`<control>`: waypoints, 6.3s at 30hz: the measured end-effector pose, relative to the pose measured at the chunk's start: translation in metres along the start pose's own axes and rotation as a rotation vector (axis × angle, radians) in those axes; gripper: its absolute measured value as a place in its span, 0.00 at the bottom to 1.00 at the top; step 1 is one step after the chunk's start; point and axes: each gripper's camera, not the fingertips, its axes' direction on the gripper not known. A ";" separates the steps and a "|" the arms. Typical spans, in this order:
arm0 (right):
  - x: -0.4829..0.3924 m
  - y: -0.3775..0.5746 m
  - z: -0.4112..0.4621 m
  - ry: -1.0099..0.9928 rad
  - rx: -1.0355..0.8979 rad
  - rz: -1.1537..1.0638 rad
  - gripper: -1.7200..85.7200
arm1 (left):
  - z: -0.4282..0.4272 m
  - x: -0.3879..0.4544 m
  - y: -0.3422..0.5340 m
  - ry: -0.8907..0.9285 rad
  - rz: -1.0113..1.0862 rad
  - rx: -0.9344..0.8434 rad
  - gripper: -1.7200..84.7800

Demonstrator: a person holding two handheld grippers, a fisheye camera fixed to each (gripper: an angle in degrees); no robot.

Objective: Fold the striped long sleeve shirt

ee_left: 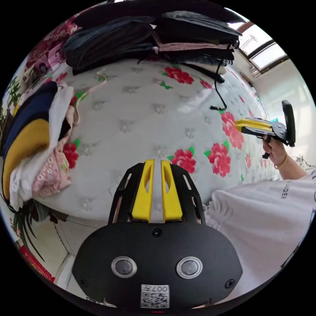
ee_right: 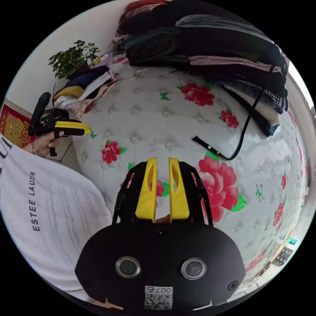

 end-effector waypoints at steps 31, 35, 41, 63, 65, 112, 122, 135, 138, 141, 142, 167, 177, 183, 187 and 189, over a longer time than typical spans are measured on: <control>-0.209 -0.049 0.067 -0.275 0.129 -0.707 0.03 | -0.138 0.126 0.341 -0.043 -0.473 0.222 0.01; -0.361 -0.049 0.046 -0.386 0.186 -0.997 0.06 | -0.161 0.091 0.415 -0.024 -0.567 0.332 0.01; -0.583 -0.017 0.009 -0.568 0.278 -1.393 0.08 | -0.197 0.045 0.536 -0.053 -0.722 0.466 0.01; -1.089 0.201 -0.064 -0.941 0.417 -1.982 0.12 | -0.243 0.089 0.795 -0.432 -2.037 0.968 0.08; -1.111 0.215 -0.057 -0.885 0.413 -1.988 0.11 | -0.244 0.095 0.800 -0.457 -2.117 0.974 0.07; -0.527 -0.006 -0.135 -0.468 0.517 -1.239 0.02 | -0.320 0.048 0.661 -0.548 -0.720 0.826 0.16; -0.325 0.052 -0.225 -0.280 0.585 -1.010 0.02 | -0.312 0.141 0.439 -0.526 -0.253 0.817 0.17; -0.016 0.144 -0.283 -0.252 0.554 -0.658 0.02 | -0.201 0.320 0.153 -0.207 0.184 0.711 0.01; 0.024 0.152 -0.270 -0.174 0.537 -0.528 0.02 | -0.181 0.337 0.119 -0.176 0.217 0.623 0.01; 0.047 0.154 -0.247 -0.160 0.527 -0.444 0.02 | -0.170 0.332 0.094 -0.121 0.212 0.574 0.01; 0.050 0.154 -0.242 -0.174 0.524 -0.426 0.02 | -0.166 0.326 0.085 -0.099 0.203 0.565 0.01; 0.113 0.191 -0.198 -0.606 0.587 -0.216 0.02 | -0.088 0.027 -0.050 0.005 -0.344 0.237 0.01; 0.099 0.191 -0.211 -0.651 0.450 -0.259 0.02 | -0.043 -0.029 -0.099 -0.021 -0.275 0.080 0.01; 0.121 0.193 -0.210 -0.765 0.417 -0.219 0.02 | -0.015 -0.097 -0.098 0.222 -0.484 0.035 0.01; 0.144 0.198 -0.196 -0.832 0.404 -0.123 0.02 | -0.008 -0.099 -0.093 0.212 -0.366 0.048 0.02; 0.163 0.204 -0.190 -0.836 0.425 -0.038 0.02 | -0.018 -0.071 -0.091 0.185 -0.116 0.085 0.06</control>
